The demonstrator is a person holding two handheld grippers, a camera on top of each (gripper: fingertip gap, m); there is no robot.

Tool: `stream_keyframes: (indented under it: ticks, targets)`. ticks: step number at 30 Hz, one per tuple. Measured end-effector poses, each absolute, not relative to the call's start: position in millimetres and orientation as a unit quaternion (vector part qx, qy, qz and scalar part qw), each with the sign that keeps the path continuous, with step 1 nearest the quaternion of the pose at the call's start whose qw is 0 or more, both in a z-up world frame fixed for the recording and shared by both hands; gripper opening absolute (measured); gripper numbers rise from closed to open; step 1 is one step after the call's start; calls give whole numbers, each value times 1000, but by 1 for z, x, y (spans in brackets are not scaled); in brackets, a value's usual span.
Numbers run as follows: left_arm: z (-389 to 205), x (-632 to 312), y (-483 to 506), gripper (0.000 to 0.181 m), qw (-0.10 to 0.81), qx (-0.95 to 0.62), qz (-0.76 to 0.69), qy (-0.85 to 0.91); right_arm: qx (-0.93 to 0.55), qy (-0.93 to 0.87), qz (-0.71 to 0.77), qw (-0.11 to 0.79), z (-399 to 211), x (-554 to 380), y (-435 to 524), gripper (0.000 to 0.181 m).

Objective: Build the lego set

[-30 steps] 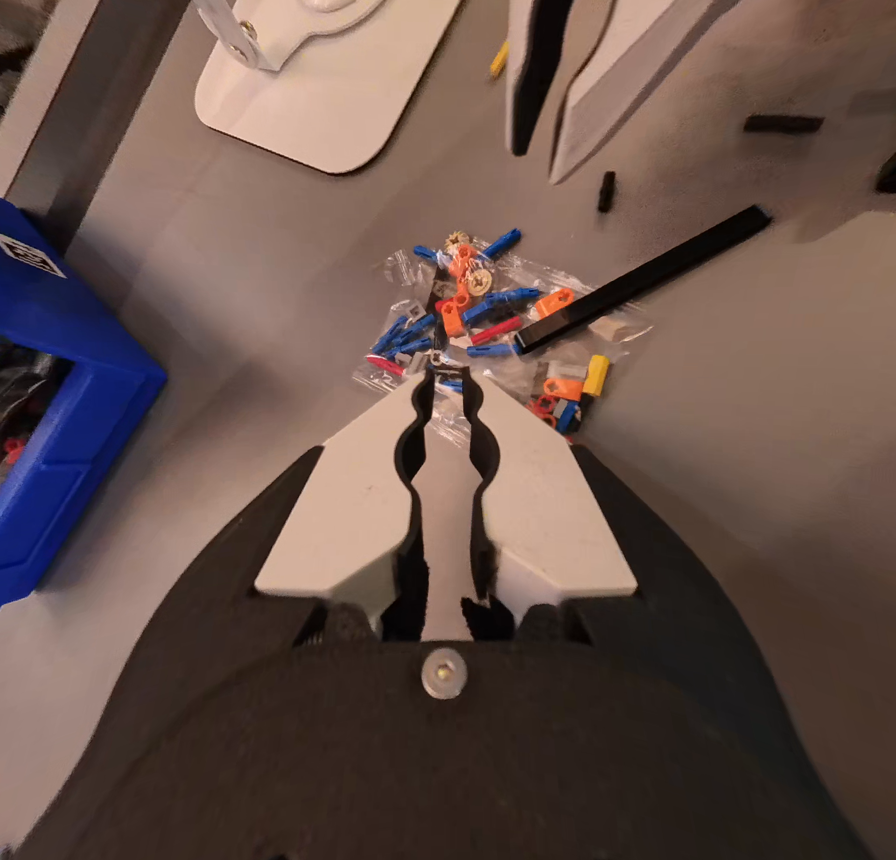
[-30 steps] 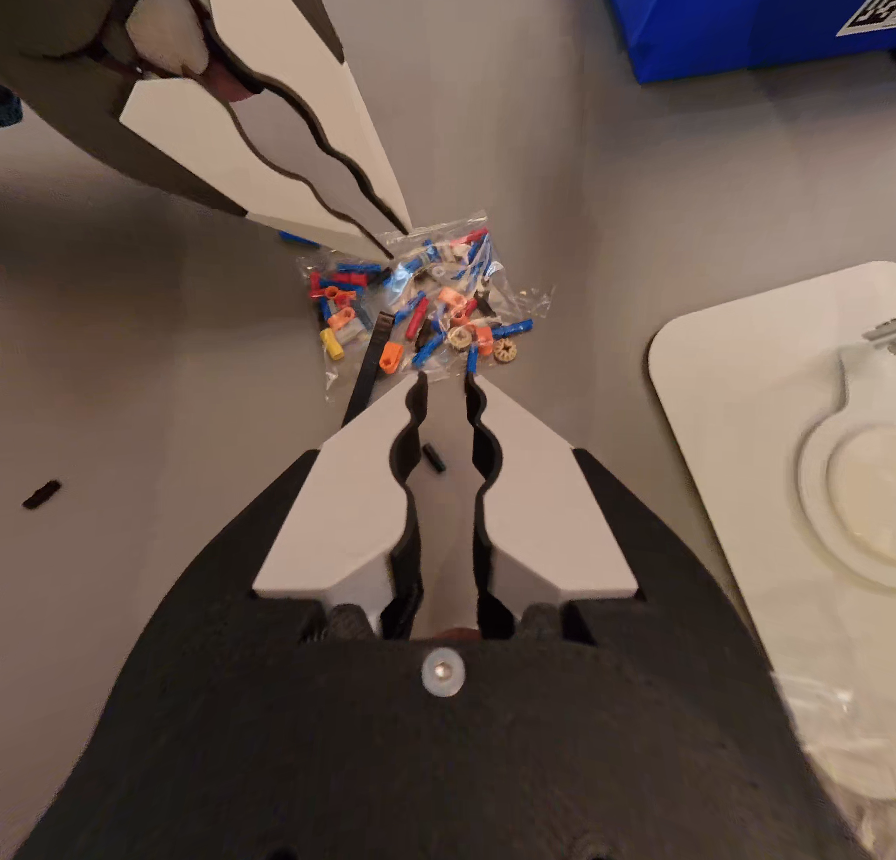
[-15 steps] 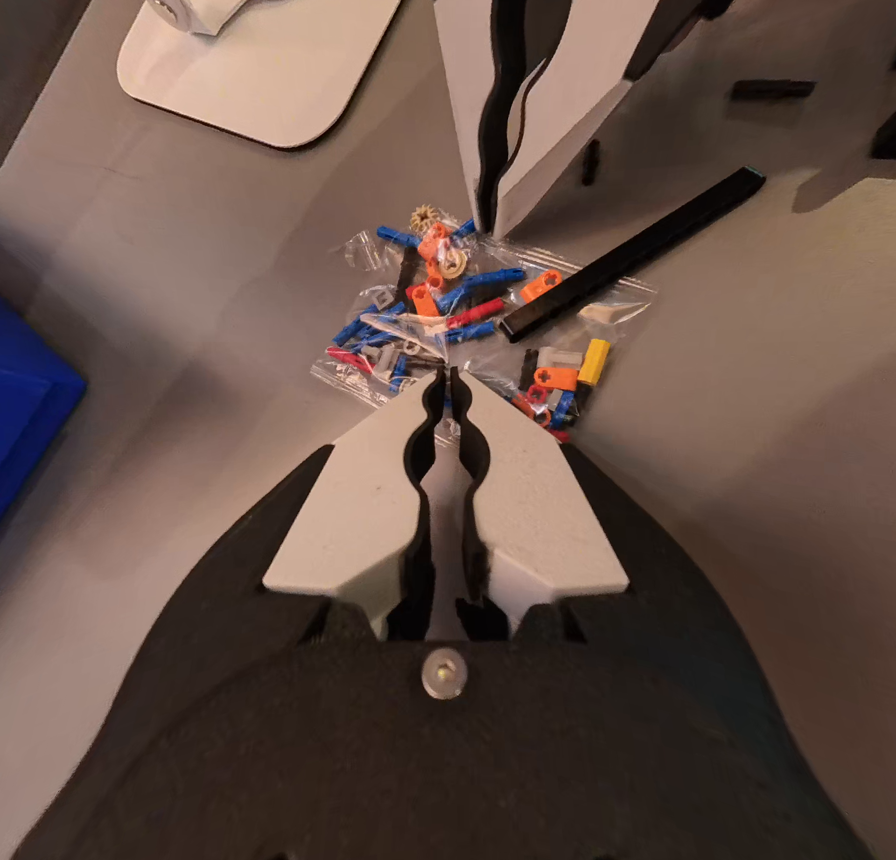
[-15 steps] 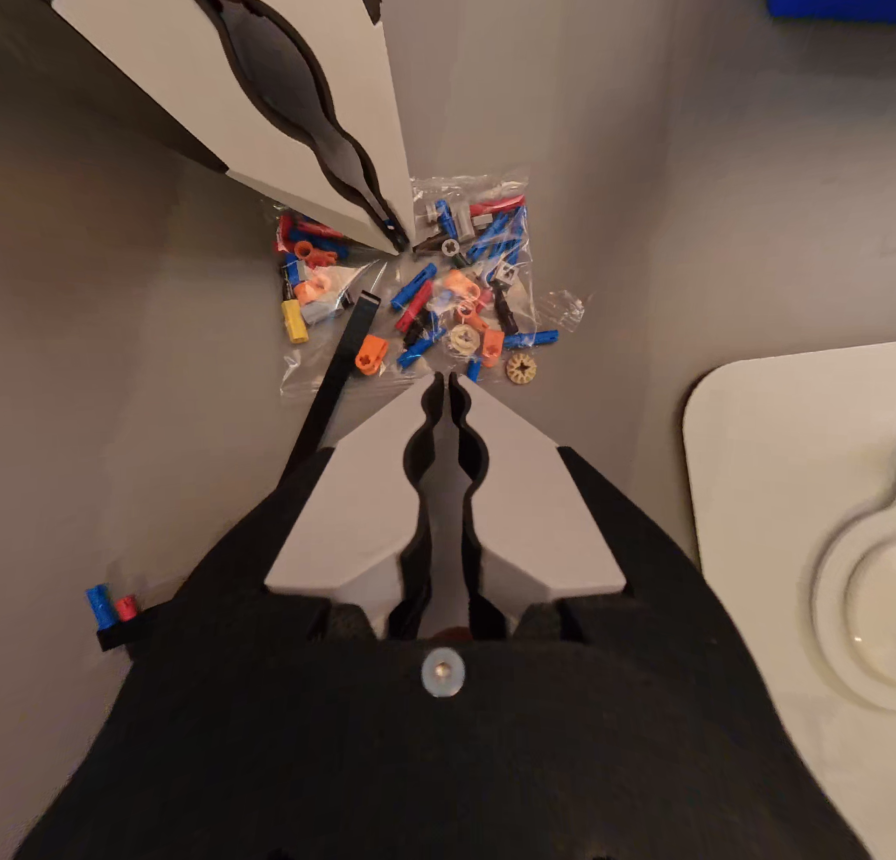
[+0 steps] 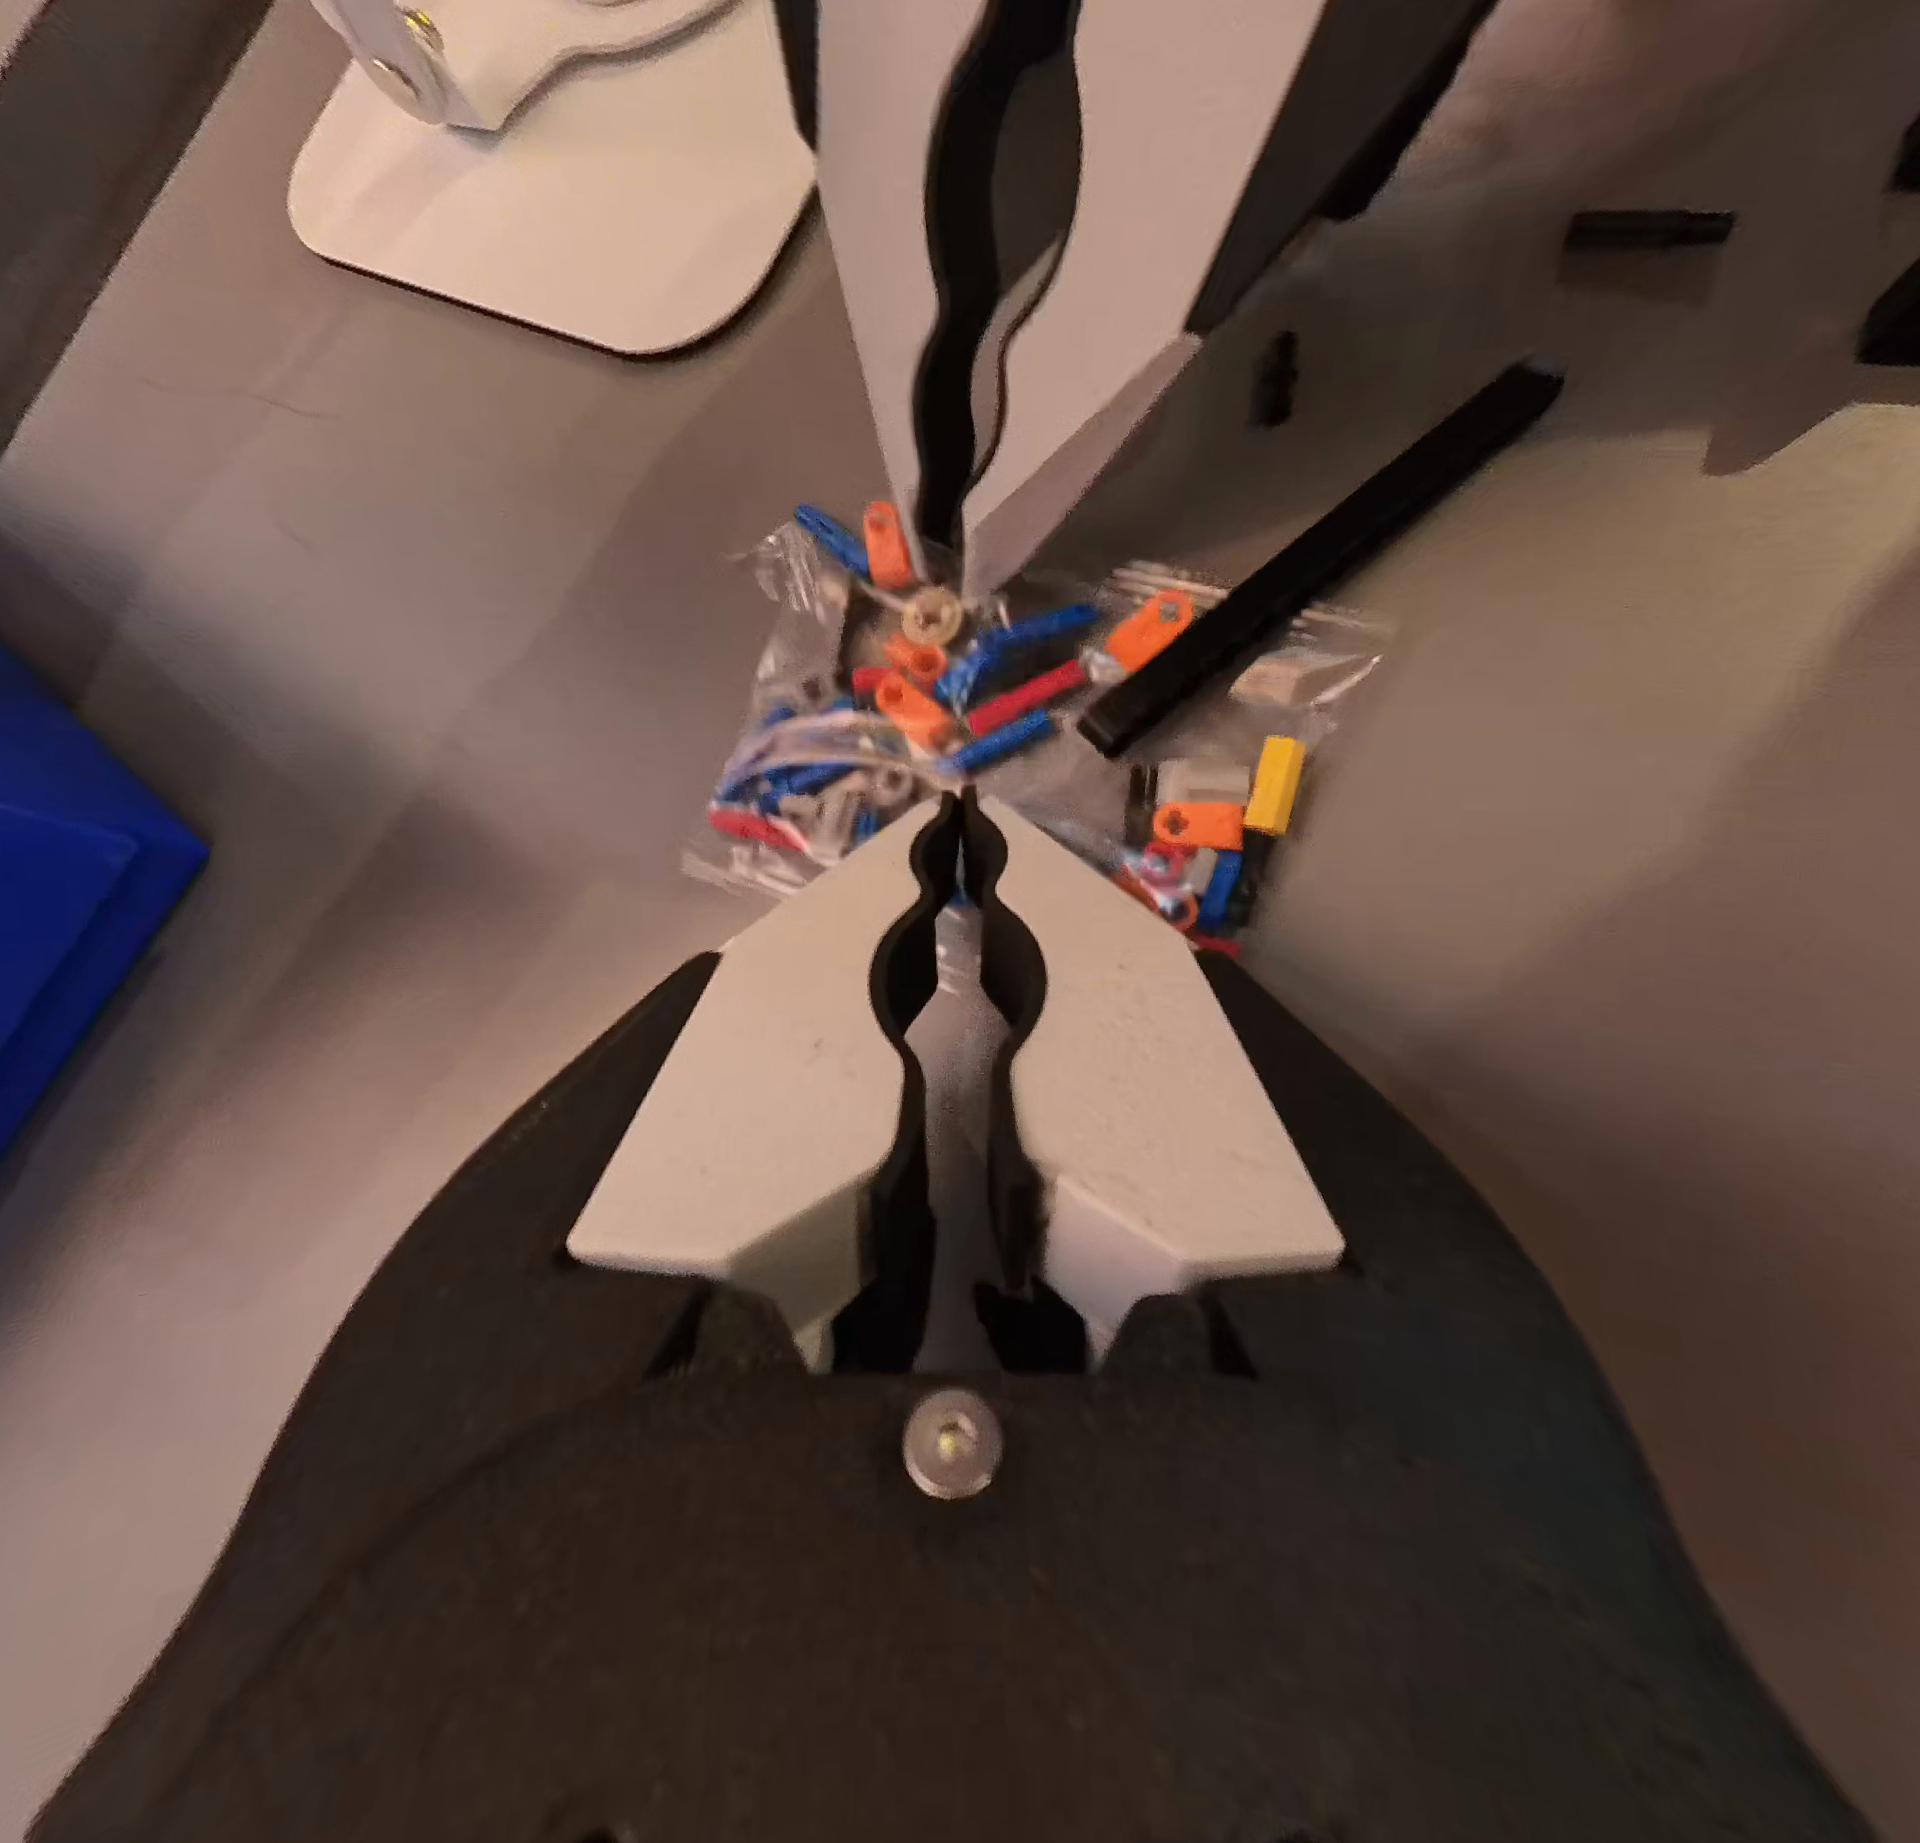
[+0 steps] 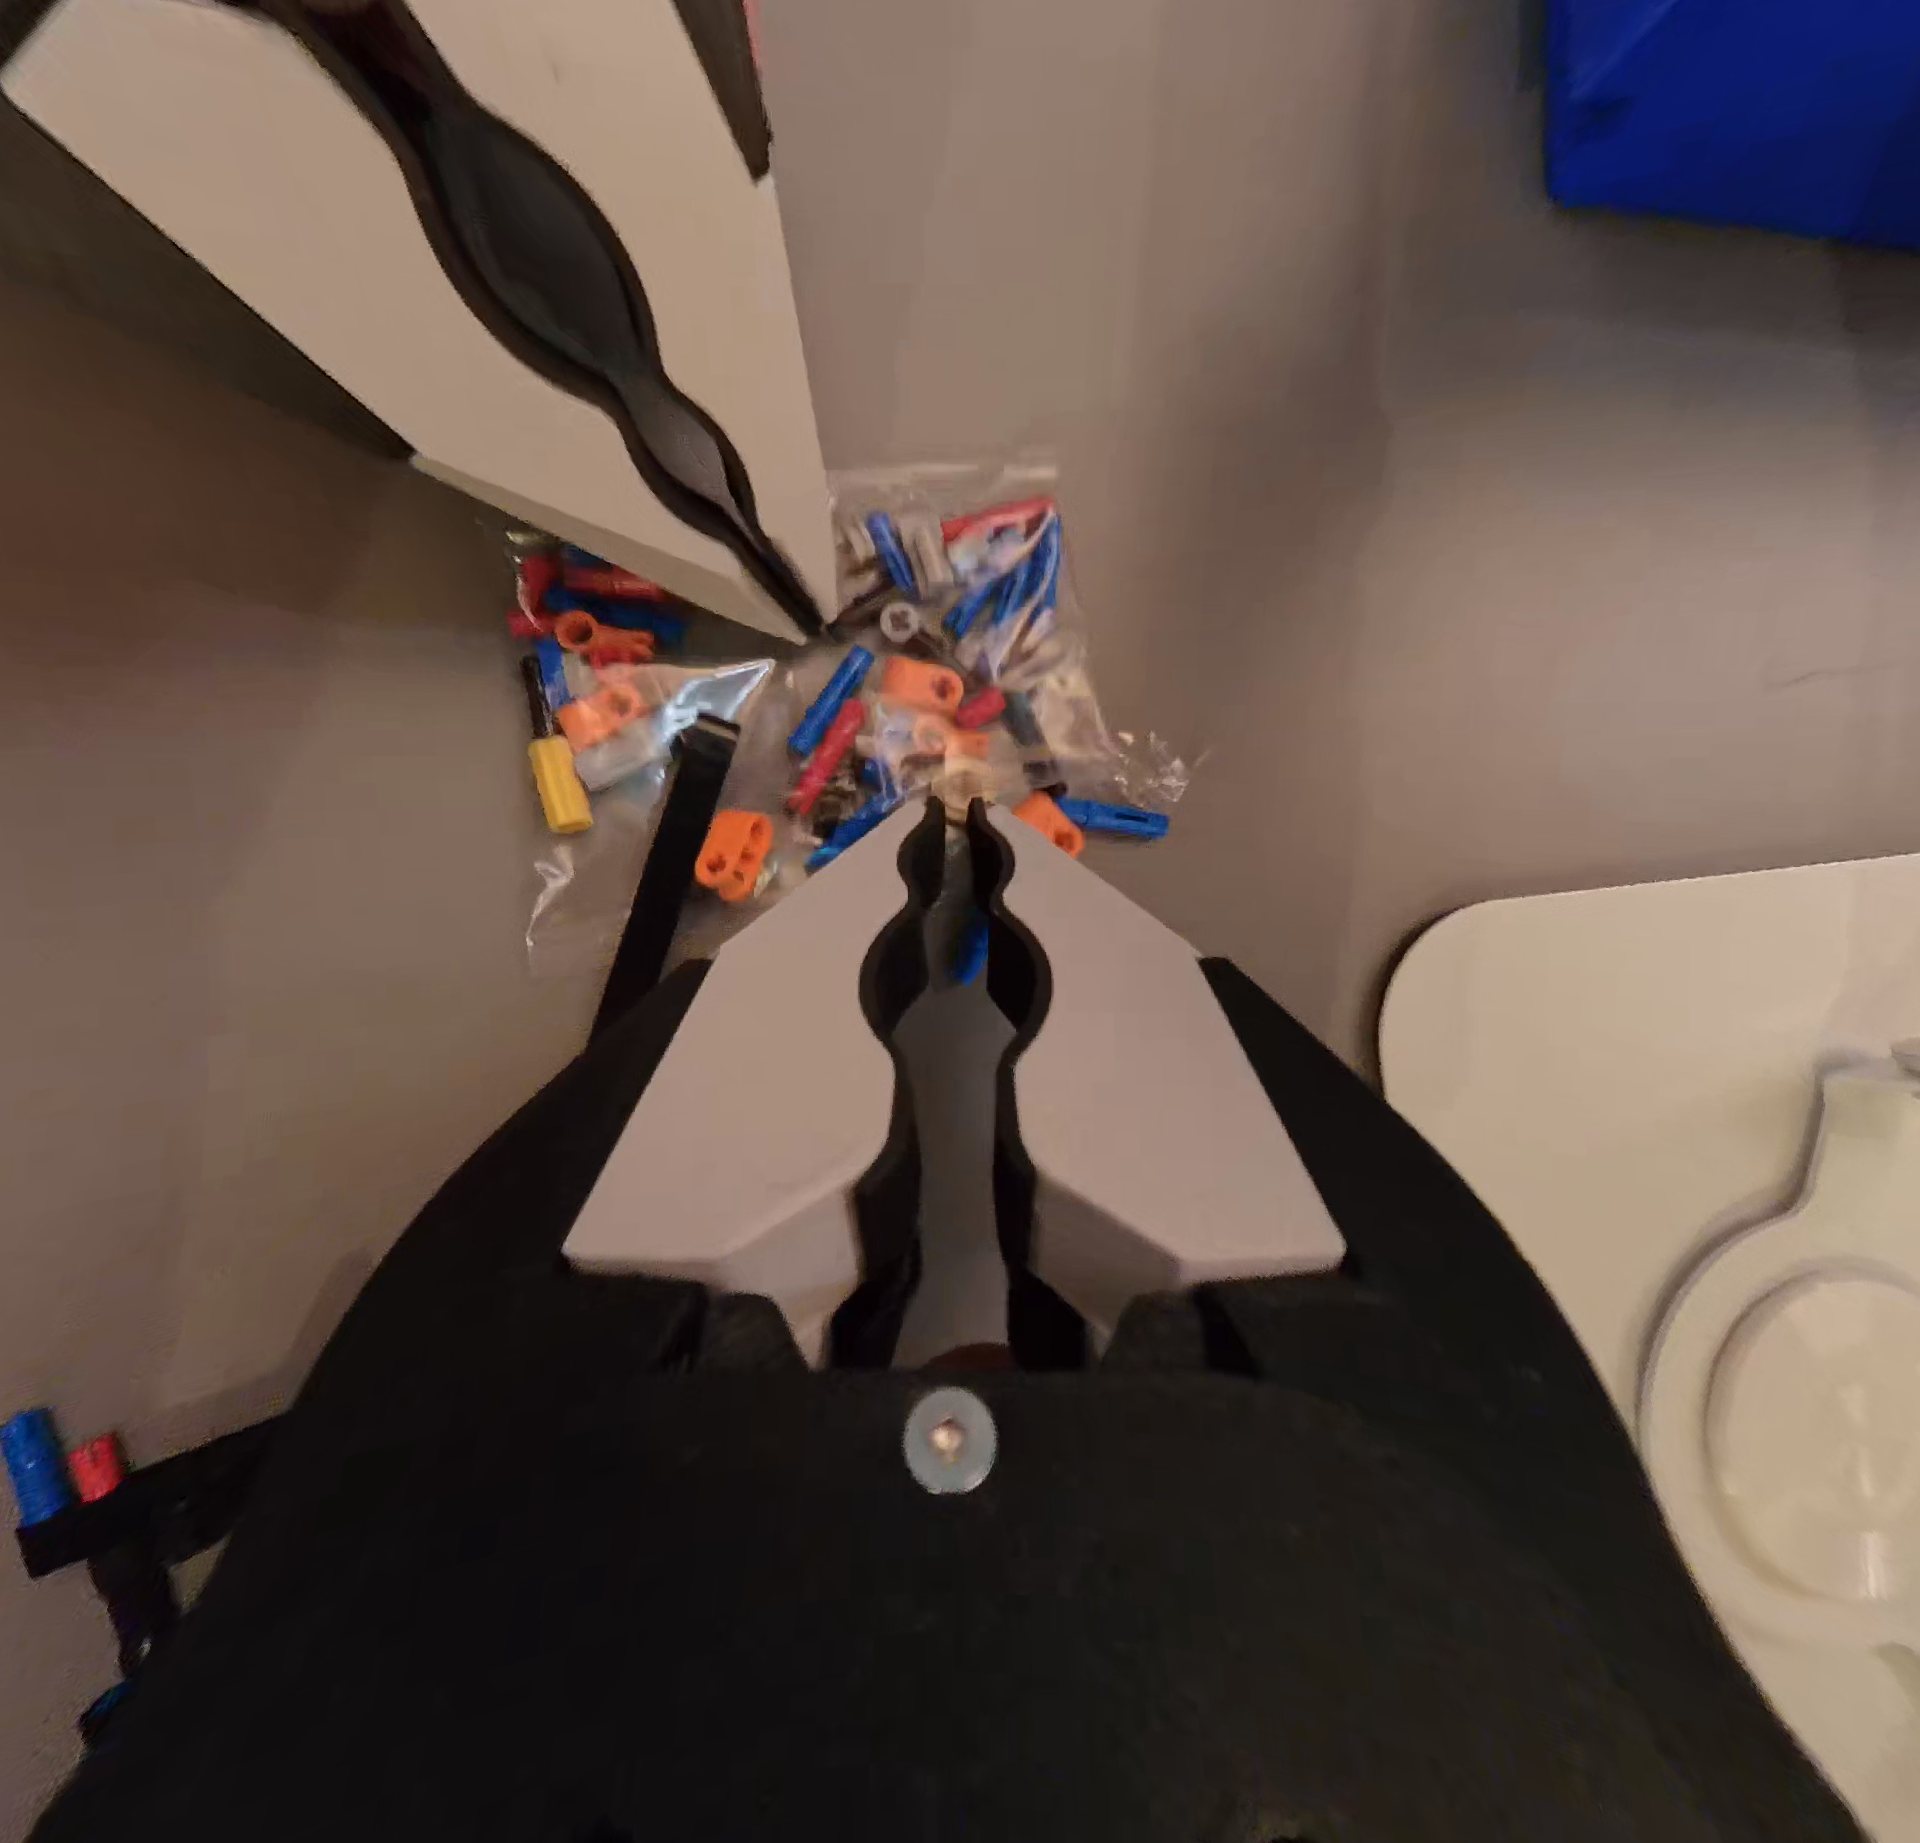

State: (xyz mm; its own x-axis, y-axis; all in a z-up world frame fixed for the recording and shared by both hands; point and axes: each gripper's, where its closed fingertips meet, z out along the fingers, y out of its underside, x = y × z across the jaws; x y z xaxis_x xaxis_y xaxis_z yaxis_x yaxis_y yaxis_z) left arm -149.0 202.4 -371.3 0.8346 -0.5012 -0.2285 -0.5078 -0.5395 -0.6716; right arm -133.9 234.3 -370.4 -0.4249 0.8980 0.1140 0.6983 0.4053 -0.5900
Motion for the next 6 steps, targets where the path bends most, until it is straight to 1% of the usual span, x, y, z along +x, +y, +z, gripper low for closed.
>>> stream_keyframes:
  ticks: [2,6]
  targets:
    - [-363,-154,206,0,401,-874,3,276,-489,-813,226,218,-372,-135,237,0]
    - [-370,-166,208,0,378,-883,18,278,-489,-812,238,212,-370,-137,233,0]
